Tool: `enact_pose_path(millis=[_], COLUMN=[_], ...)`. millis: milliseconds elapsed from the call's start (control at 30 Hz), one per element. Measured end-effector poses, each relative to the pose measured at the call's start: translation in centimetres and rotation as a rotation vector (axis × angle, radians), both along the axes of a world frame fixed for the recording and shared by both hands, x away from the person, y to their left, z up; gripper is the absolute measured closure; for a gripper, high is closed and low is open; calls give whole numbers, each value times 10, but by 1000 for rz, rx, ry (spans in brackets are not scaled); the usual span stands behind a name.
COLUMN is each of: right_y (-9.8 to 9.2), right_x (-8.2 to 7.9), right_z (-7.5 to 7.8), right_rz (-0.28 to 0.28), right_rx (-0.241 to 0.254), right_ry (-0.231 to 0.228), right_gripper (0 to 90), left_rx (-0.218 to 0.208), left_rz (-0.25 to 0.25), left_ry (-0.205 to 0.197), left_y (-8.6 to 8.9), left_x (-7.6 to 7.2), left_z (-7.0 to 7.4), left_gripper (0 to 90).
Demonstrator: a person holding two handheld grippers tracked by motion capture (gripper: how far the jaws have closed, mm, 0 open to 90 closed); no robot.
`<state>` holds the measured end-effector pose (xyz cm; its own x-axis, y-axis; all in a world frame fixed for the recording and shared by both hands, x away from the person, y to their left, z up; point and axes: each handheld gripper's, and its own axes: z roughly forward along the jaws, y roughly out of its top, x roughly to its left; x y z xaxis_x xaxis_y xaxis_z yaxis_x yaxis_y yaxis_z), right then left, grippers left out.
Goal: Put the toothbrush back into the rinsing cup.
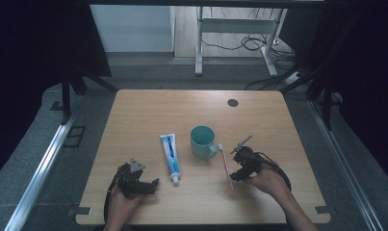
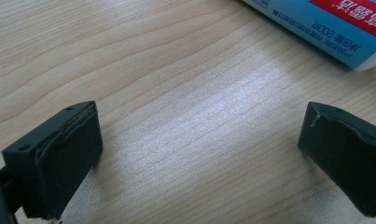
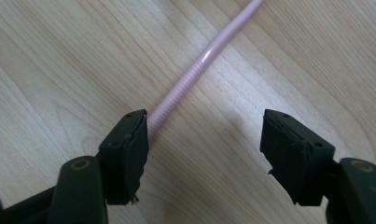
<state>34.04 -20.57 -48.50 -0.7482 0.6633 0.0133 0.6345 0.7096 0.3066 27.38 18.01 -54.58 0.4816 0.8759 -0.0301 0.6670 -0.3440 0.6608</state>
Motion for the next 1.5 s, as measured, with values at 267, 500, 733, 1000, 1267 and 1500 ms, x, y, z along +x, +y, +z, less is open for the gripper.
enact_pose_path(millis=[267, 500, 733, 1000, 1267, 1500], right_y=[19, 32, 41, 45, 44, 38], right_x=[8, 14, 19, 23, 28, 34], right_z=[0, -4, -11, -16, -15, -15], right_rz=[31, 25, 18, -6, -35, -67], right_rx=[-63, -80, -102, -130, -158, -186], right_ry=[49, 75, 98, 111, 123, 145], right_gripper=[423, 497, 532, 608, 726, 821], left_rx=[-1, 0, 0, 0, 0, 0], left_rz=[0, 0, -1, 0, 0, 0], left_ry=[0, 0, -1, 0, 0, 0], left_y=[0, 0, 0, 0, 0, 0], left_x=[0, 0, 0, 0, 0, 0], left_z=[0, 0, 0, 0, 0, 0], left_gripper=[0, 0, 0, 0, 0, 0])
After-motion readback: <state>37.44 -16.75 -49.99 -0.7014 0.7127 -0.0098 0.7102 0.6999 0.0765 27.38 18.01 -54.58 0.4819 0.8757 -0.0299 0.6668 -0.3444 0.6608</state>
